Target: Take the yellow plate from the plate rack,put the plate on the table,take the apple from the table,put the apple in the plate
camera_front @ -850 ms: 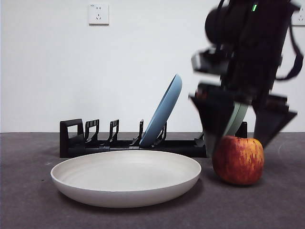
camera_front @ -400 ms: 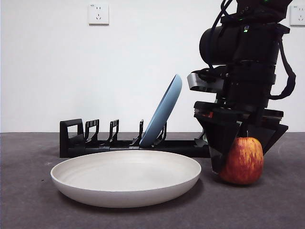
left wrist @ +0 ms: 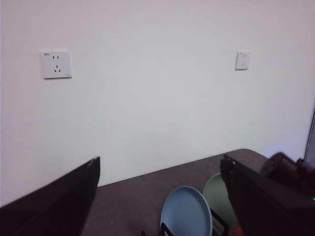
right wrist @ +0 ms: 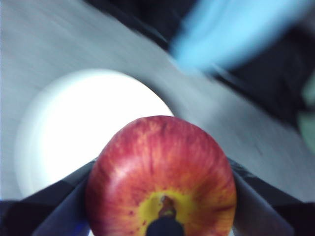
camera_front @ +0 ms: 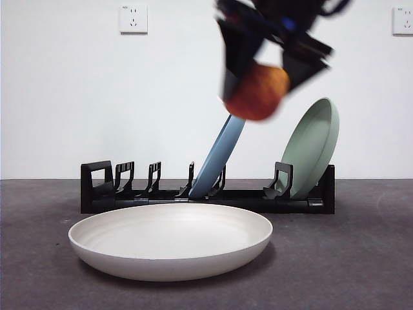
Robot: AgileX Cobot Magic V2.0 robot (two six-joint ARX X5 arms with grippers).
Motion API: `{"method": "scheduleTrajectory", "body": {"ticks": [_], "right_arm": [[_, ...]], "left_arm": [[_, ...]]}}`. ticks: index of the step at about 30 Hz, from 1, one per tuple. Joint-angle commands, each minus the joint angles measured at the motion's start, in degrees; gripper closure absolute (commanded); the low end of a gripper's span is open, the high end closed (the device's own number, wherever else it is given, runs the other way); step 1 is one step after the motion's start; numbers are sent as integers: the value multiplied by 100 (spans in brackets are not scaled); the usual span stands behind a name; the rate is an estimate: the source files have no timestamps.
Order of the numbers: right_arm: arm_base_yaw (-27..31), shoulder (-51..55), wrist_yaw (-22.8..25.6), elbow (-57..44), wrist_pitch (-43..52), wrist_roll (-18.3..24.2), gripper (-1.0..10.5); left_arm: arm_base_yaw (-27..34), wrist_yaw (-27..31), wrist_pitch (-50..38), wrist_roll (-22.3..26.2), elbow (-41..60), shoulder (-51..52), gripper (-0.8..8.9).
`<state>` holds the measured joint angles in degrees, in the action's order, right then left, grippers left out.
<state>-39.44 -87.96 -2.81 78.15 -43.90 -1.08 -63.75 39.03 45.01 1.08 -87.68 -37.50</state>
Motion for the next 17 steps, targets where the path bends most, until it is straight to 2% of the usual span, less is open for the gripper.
{"method": "scheduleTrajectory", "body": {"ticks": [1,4,8,17], "right_arm": [[-365,-190,-11,291,11,-57,959],[-754,-514,0,404,208,-57,959],[-977,-1143,7,404,317,-57,959],[-988,-2450,22,404,417,-50,958]], "left_arm": [[11,-2,28,48,9,13,405],[11,-4,90,48,9,13,405],[9,-7,210,48,9,13,405],[11,-7,501,46,9,13,405]]}}
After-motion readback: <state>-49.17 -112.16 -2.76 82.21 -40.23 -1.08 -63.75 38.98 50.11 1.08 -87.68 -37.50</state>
